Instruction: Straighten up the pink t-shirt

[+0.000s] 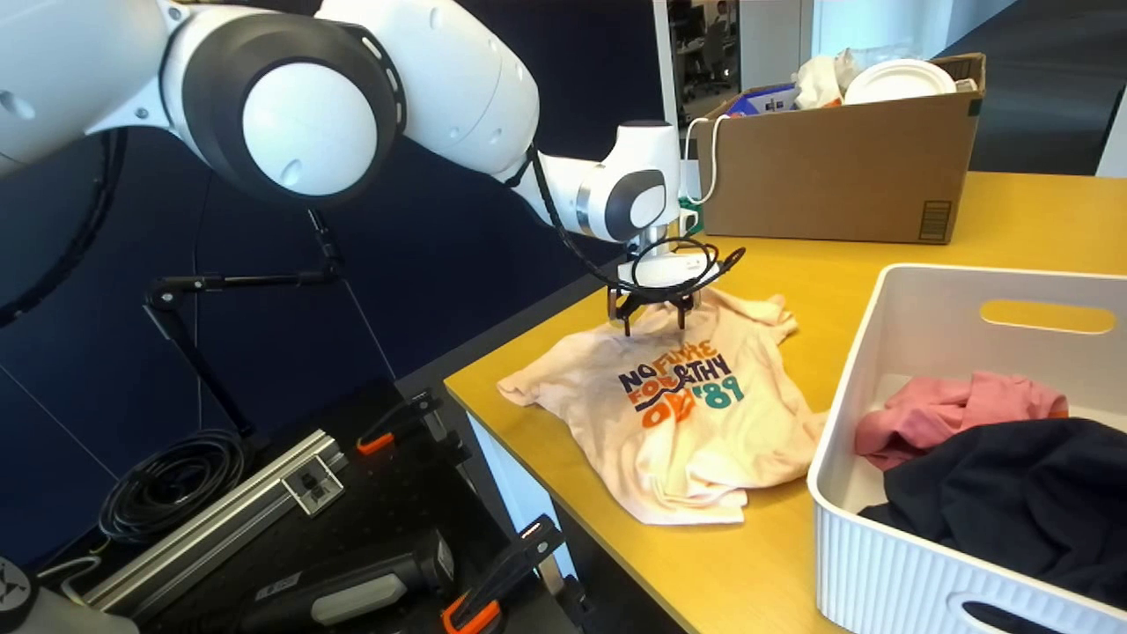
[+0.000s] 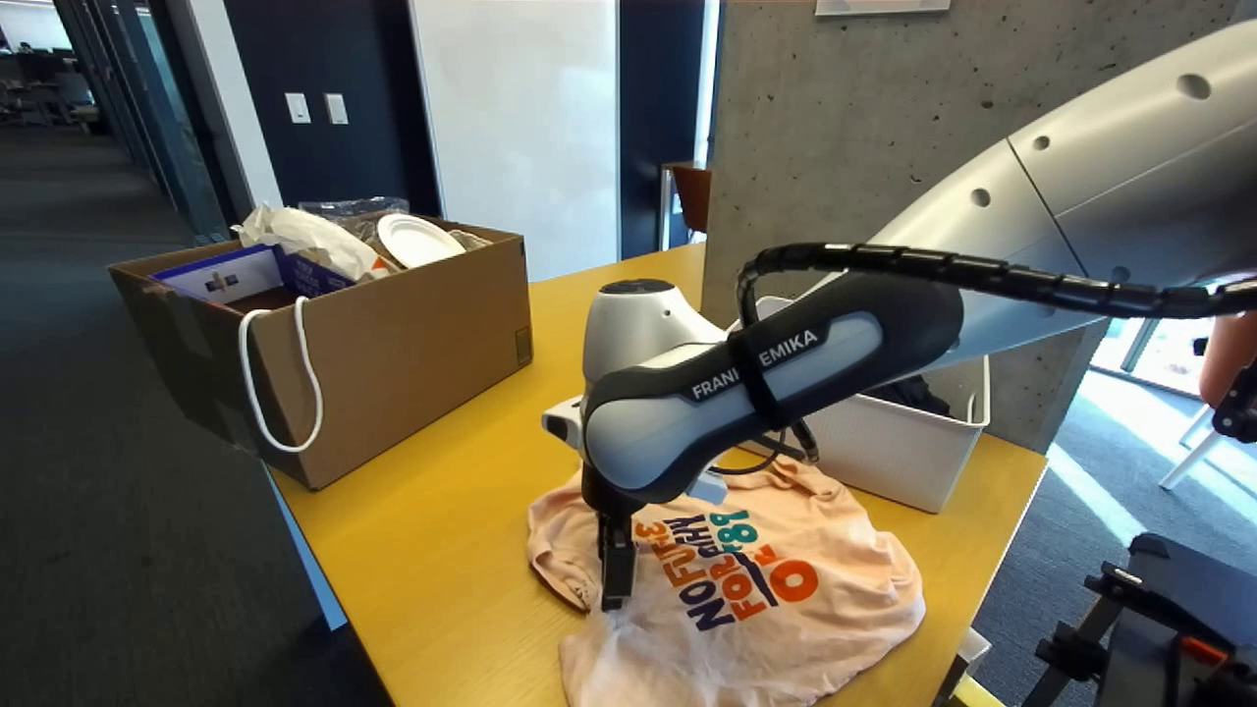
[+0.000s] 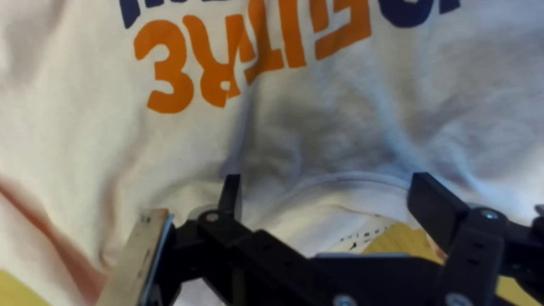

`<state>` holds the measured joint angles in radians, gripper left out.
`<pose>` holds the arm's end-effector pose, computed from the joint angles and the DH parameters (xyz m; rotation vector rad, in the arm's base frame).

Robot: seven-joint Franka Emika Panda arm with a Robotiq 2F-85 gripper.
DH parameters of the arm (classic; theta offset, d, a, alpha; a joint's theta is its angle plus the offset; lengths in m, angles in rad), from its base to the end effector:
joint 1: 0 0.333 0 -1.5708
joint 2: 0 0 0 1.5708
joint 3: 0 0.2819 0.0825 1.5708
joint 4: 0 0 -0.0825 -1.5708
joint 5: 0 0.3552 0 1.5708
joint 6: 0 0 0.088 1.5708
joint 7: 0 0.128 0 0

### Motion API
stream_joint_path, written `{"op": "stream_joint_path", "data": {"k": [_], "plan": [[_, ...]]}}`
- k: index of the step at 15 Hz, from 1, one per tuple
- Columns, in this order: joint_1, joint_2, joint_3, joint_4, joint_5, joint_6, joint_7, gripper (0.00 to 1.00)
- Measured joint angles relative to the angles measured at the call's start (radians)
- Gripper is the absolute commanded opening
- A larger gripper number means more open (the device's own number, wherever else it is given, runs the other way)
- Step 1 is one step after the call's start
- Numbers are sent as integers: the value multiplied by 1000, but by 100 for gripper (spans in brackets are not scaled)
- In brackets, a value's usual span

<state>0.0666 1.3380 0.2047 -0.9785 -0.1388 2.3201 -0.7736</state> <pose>0.6892 0.1383 0.0187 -2.6946 -1.4389 -0.0735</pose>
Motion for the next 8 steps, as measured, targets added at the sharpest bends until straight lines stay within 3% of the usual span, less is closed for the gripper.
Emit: {"op": "stream_joint_path", "data": {"k": [4, 8], "plan": [[-18, 3, -1, 52, 52, -4, 90, 100], [-12, 2, -5, 29, 51, -4, 158, 100]]}}
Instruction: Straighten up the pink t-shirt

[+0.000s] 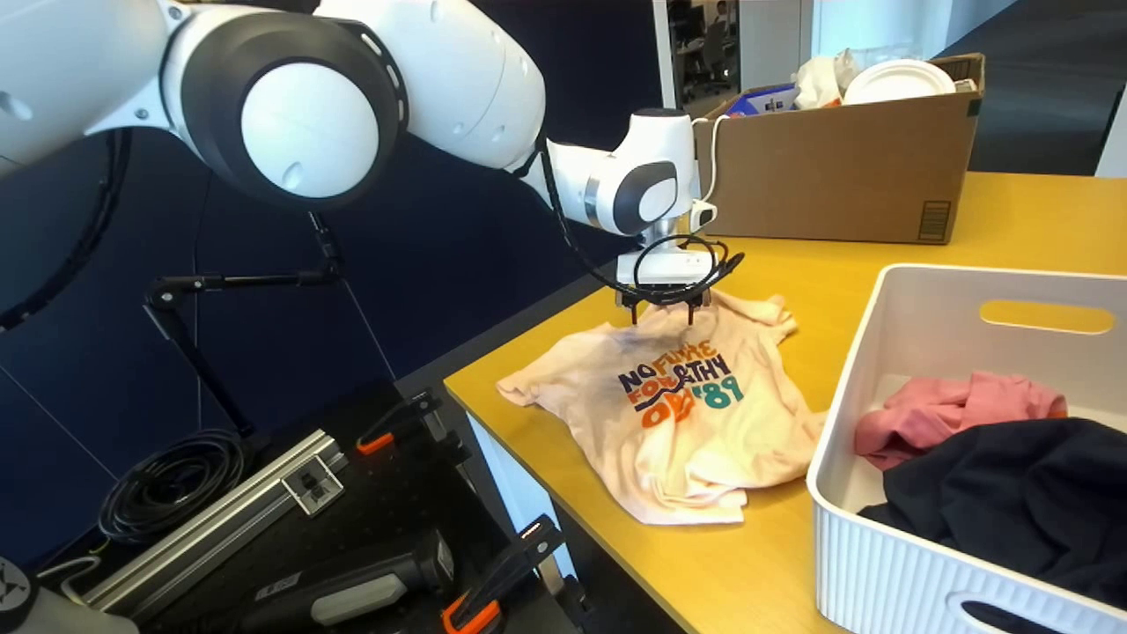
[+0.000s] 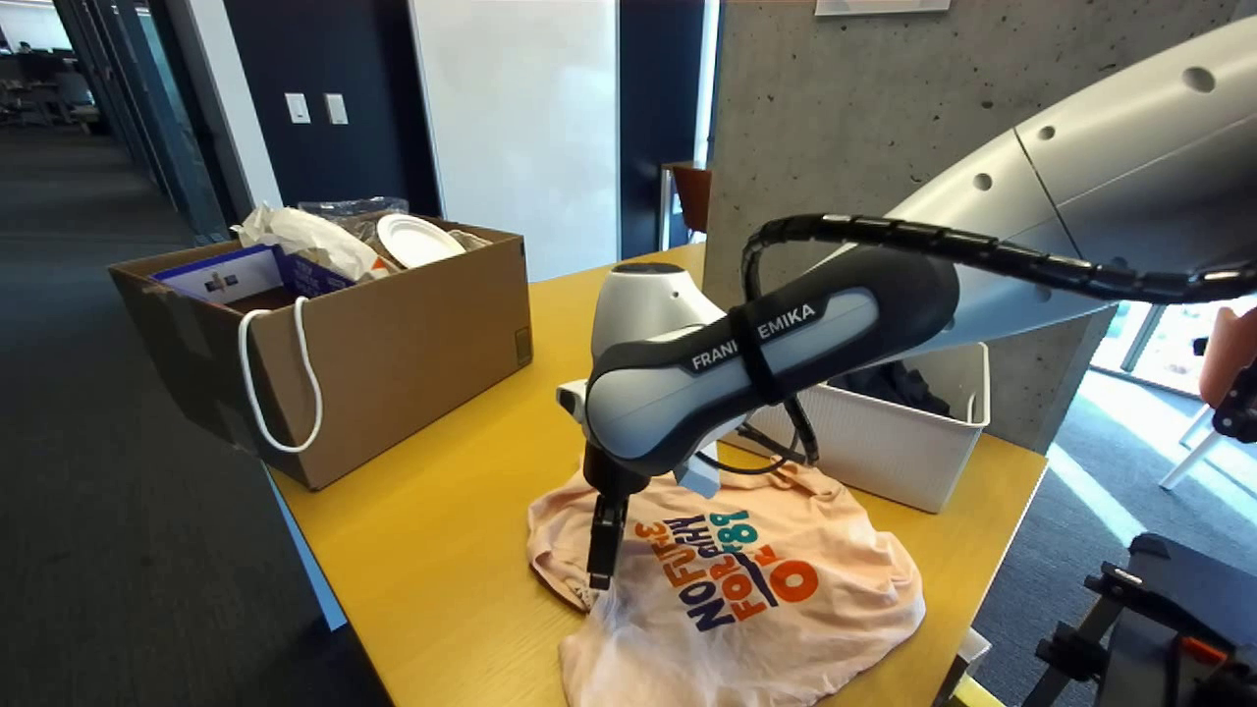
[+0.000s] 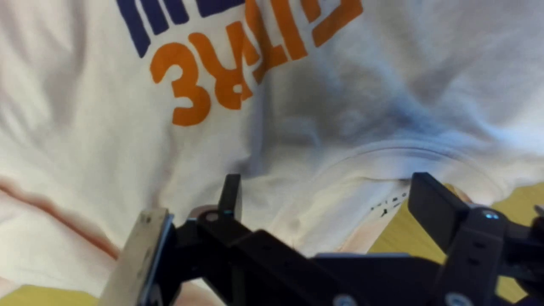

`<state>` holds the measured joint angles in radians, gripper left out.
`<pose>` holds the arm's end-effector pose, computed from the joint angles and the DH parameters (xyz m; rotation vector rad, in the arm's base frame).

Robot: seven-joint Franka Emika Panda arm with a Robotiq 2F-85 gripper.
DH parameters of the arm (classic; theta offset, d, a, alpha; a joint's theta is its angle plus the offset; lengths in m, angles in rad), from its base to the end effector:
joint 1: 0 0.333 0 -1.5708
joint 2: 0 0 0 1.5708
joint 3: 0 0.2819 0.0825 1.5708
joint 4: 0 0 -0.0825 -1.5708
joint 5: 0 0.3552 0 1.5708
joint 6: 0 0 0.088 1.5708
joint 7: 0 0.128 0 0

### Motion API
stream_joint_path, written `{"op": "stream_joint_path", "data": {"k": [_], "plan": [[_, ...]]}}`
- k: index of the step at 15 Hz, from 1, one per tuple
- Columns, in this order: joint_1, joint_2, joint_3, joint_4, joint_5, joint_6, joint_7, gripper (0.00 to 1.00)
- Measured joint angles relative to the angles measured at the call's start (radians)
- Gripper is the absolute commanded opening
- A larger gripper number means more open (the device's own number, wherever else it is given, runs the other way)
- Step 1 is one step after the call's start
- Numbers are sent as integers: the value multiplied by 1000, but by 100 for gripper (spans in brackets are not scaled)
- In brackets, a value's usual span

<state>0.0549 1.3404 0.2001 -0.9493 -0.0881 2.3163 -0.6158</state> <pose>0.6984 0.1282 0.0282 -2.8016 -1.1394 -0.1034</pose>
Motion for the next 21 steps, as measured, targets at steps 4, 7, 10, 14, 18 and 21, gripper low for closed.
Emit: {"op": "stream_joint_path", "data": {"k": [4, 7, 10, 14, 18, 21], "plan": [[19, 6, -22, -26, -1, 0, 60, 100], [30, 6, -47, -34, -3, 1, 99, 100], [44, 6, -78, -34, -3, 0, 145, 100], [49, 13, -102, -19, -4, -10, 190, 100], [43, 48, -102, 42, -1, -12, 195, 100], [41, 80, -102, 98, 3, -11, 235, 100]]}}
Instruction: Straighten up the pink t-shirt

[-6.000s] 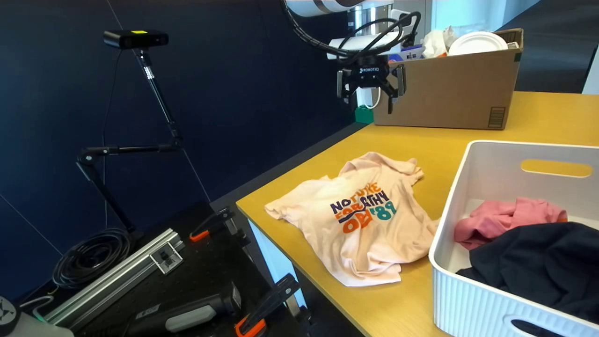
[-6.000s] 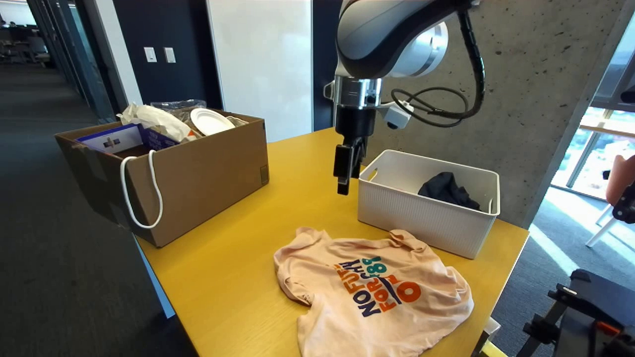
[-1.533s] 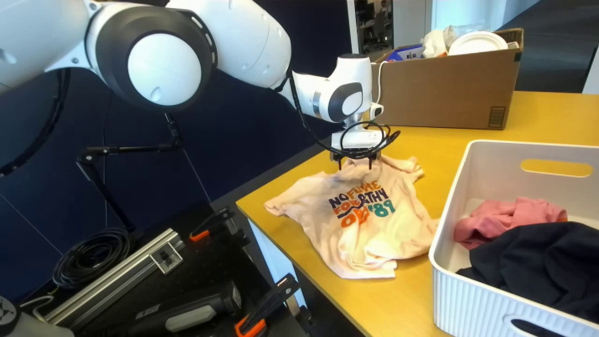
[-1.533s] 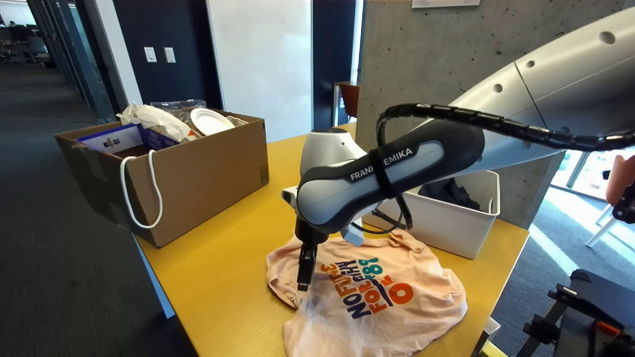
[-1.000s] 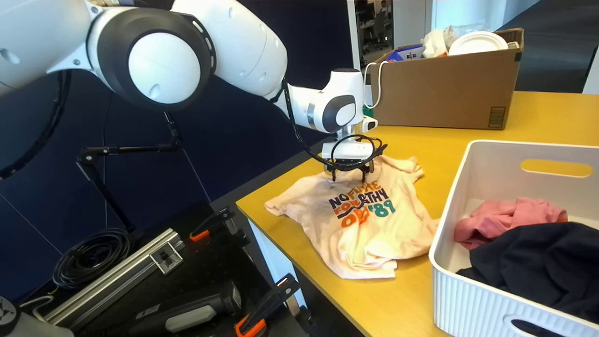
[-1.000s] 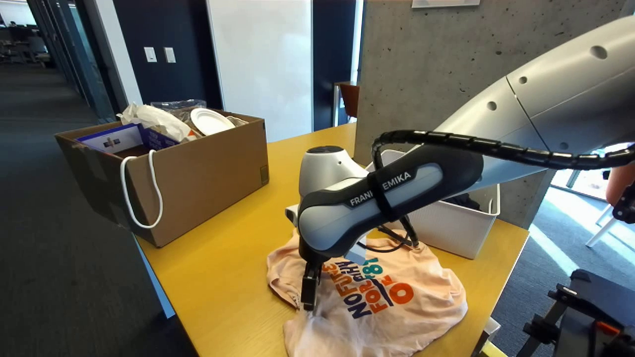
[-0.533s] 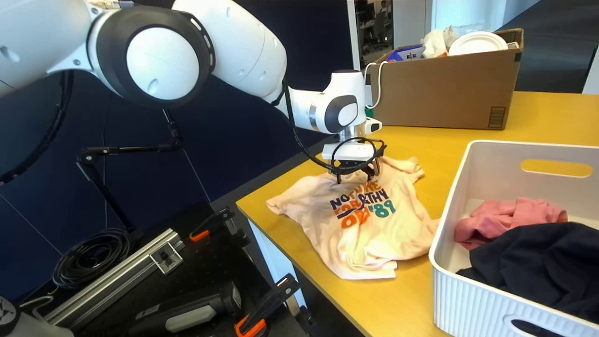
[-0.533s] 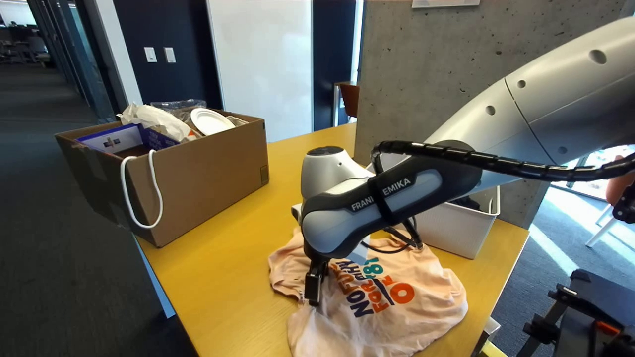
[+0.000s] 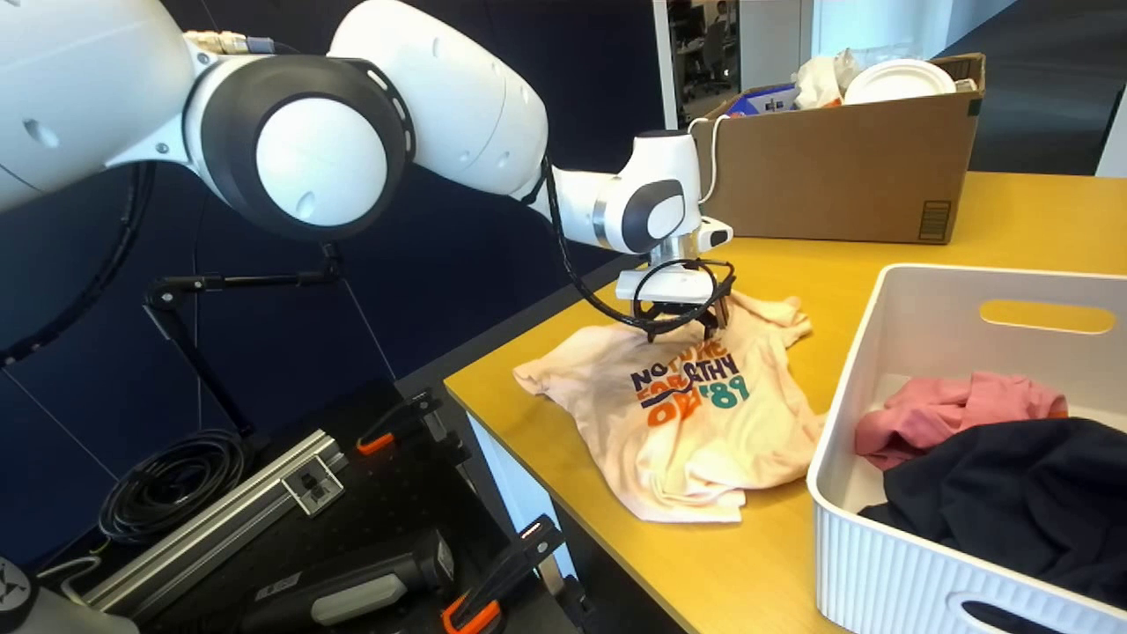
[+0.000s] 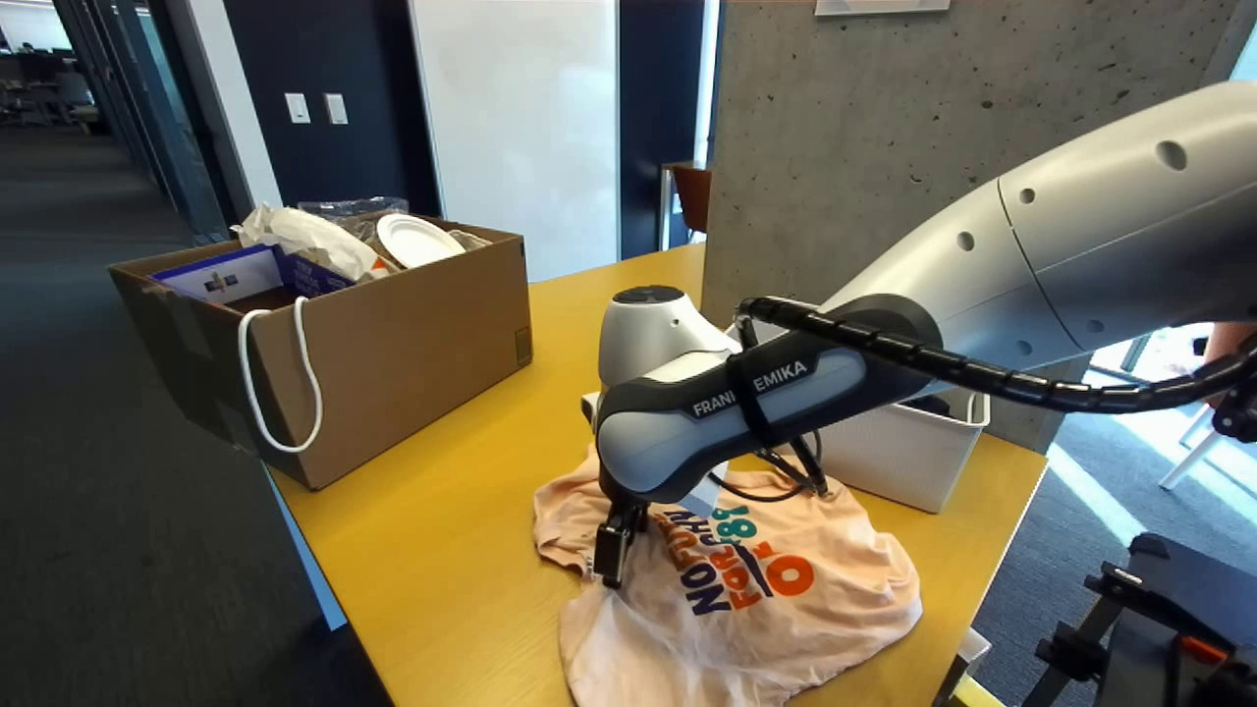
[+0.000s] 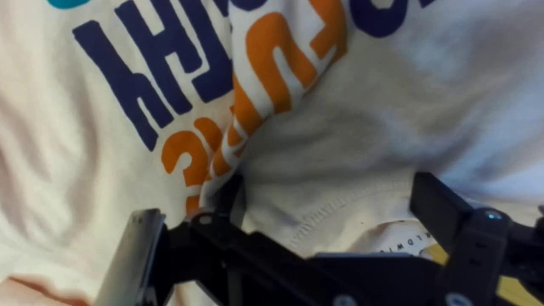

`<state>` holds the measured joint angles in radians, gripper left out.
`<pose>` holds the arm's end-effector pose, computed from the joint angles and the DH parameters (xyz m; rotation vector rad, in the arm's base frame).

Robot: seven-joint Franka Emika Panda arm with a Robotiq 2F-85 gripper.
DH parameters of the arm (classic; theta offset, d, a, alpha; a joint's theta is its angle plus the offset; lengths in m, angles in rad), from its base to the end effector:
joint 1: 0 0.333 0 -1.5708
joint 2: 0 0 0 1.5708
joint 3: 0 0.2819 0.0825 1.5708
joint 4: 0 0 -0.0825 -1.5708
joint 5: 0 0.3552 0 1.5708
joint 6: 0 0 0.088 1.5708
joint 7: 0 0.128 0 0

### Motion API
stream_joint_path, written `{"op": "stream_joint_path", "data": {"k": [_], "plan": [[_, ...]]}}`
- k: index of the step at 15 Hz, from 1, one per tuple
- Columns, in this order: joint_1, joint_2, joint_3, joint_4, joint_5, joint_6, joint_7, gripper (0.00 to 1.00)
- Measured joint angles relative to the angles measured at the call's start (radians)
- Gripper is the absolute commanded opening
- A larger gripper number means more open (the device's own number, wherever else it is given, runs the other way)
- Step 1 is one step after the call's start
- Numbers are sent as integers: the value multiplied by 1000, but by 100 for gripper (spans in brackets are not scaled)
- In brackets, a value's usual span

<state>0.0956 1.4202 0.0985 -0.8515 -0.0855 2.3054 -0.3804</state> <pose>0.7008 0.1069 0.0046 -2.9983 -0.8384 -0.0641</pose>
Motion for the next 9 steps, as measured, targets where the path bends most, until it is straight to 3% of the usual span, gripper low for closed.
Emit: {"op": "stream_joint_path", "data": {"k": [9], "plan": [[-15, 66, 8, 126, 51, 20, 113, 100]]}}
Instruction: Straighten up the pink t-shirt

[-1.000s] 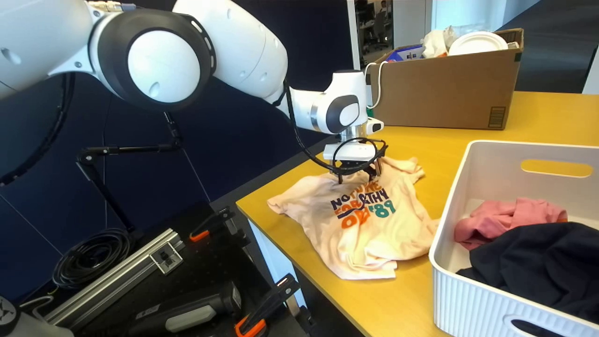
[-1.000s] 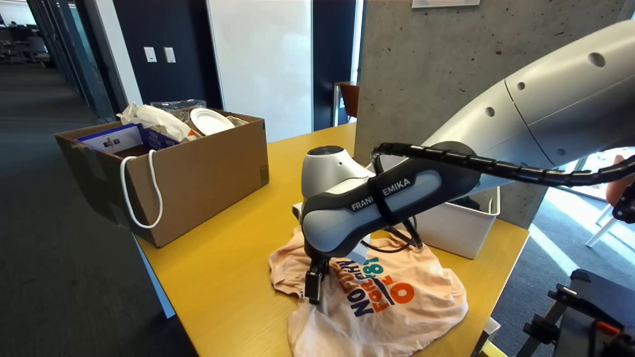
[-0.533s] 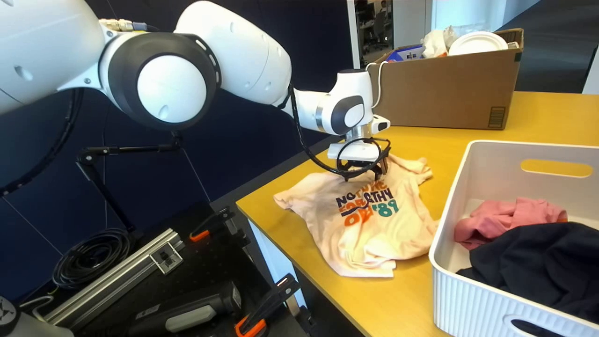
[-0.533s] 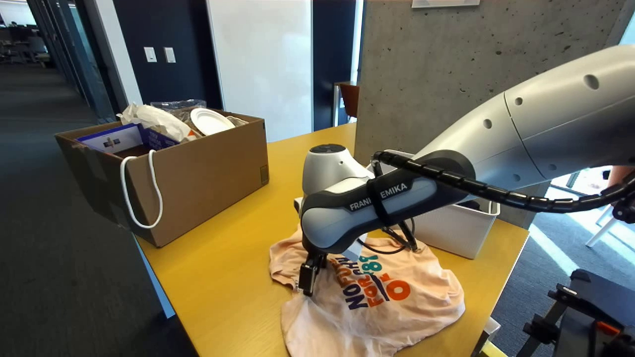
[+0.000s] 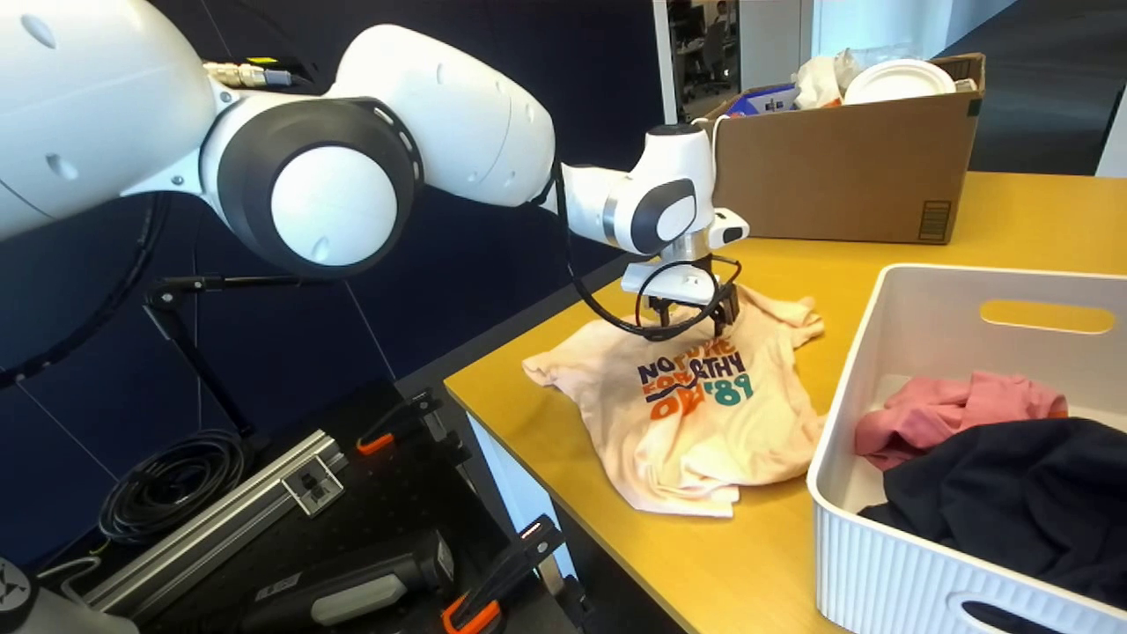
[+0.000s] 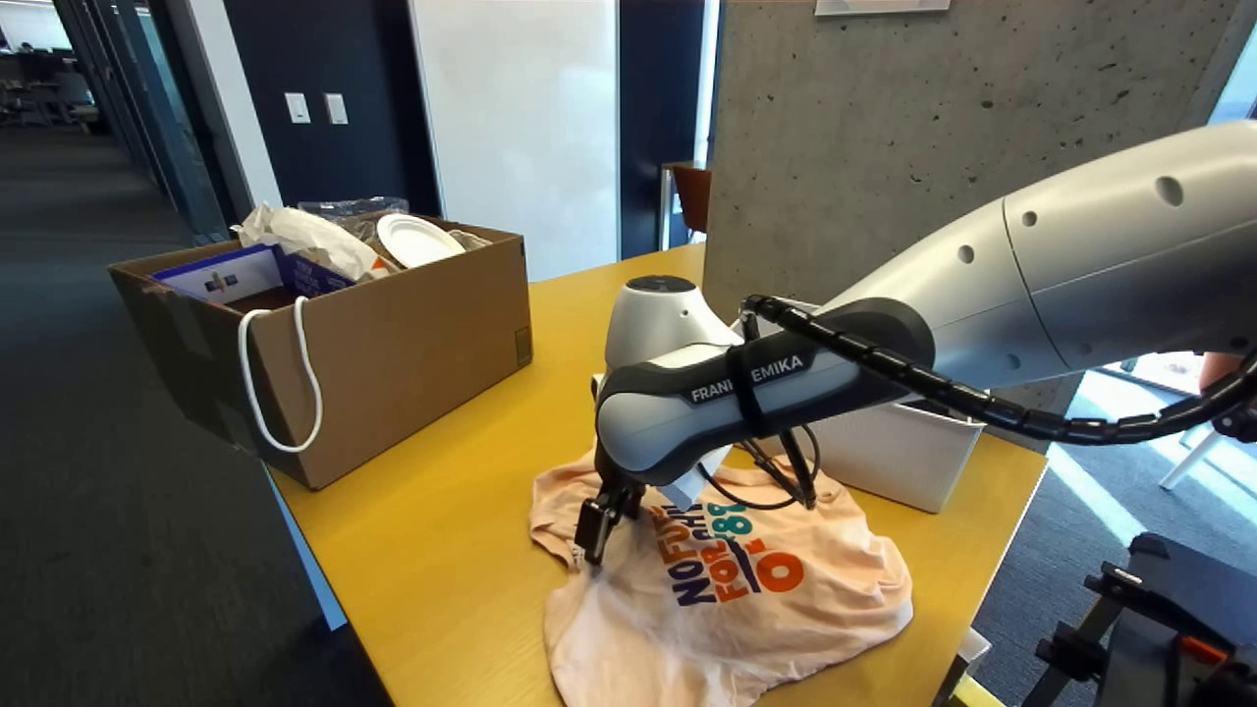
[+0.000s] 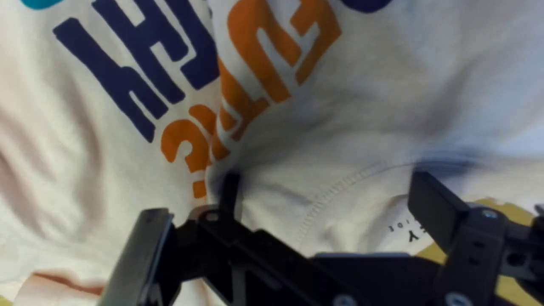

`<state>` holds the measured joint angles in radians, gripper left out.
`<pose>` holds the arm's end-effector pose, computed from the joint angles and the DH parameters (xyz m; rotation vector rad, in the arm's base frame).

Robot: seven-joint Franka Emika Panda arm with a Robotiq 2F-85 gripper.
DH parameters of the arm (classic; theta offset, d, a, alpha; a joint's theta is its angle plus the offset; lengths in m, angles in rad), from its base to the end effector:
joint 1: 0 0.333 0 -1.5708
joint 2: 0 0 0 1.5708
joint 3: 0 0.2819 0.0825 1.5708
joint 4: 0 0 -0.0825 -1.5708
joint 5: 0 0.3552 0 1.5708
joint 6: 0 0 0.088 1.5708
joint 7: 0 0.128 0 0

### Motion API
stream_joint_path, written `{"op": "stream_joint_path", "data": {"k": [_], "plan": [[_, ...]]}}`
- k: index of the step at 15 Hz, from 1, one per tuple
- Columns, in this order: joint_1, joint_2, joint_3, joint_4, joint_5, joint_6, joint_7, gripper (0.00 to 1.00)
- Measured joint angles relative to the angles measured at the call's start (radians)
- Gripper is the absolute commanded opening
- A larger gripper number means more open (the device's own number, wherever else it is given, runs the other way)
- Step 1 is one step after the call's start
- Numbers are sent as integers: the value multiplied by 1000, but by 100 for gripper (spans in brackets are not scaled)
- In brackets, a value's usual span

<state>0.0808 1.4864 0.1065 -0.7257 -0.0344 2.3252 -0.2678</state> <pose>0.7180 0.0977 0.0130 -3.0135 -0.5697 -0.1862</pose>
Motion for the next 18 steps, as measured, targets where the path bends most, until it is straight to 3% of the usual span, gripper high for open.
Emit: {"op": "stream_joint_path", "data": {"k": [5, 10, 13, 18], "plan": [[-25, -5, 0, 24, 18, 12, 22, 100], [-2, -7, -3, 2, 18, 11, 75, 100], [11, -25, -6, -60, 16, 38, 102, 100], [38, -150, -23, -269, 10, 220, 109, 100]]}}
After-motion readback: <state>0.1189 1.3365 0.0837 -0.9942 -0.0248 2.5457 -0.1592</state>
